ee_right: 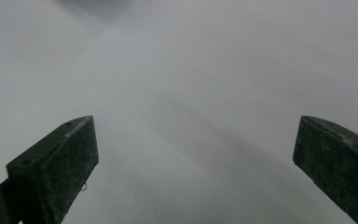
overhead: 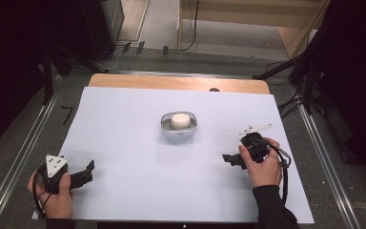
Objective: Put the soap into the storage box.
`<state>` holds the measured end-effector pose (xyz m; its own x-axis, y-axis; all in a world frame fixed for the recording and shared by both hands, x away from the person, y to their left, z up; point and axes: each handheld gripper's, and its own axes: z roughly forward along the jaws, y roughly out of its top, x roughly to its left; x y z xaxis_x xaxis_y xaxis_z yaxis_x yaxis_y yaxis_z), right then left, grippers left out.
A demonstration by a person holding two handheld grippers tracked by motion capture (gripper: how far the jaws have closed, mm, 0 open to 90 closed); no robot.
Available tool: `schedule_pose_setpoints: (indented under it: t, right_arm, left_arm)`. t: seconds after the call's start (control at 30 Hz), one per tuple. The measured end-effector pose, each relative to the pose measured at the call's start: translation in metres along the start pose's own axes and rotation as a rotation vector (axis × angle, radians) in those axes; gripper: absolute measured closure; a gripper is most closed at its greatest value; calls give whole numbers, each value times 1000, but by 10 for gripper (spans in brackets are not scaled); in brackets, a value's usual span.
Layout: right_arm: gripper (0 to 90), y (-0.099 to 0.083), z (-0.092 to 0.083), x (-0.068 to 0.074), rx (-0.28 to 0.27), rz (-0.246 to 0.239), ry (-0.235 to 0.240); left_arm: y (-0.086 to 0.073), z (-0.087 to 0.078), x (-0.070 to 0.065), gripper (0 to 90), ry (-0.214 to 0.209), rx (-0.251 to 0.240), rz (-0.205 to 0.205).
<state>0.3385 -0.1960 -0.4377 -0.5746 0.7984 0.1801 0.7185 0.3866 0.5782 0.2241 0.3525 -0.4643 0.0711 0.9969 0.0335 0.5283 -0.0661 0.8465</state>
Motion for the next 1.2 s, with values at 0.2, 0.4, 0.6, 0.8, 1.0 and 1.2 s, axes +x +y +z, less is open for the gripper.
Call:
schedule_pose_setpoints:
  t: [0.2,0.4,0.6,0.8,1.0,1.2]
  right_arm:
    - [1,-19,-8,-12,-17,27,-5]
    - [1,-37,-17,-22,-42,65,-10]
    - [1,-53,-27,-32,-56,85,-14]
    - [1,-70,-35,-40,-74,99,-20]
    - [1,-87,-46,-49,-112,122,-29]
    - [0,-103,-53,-56,-139,148,-104]
  left_arm:
    - [0,0,0,0,1,2,3]
    - [0,0,0,0,1,1,4]
    - [0,-1,0,0,8,0,3]
    - [0,-1,-1,0,9,-1,5]
    - [0,-1,-1,0,11,-1,9]
    - [0,-1,-1,0,10,-1,5]
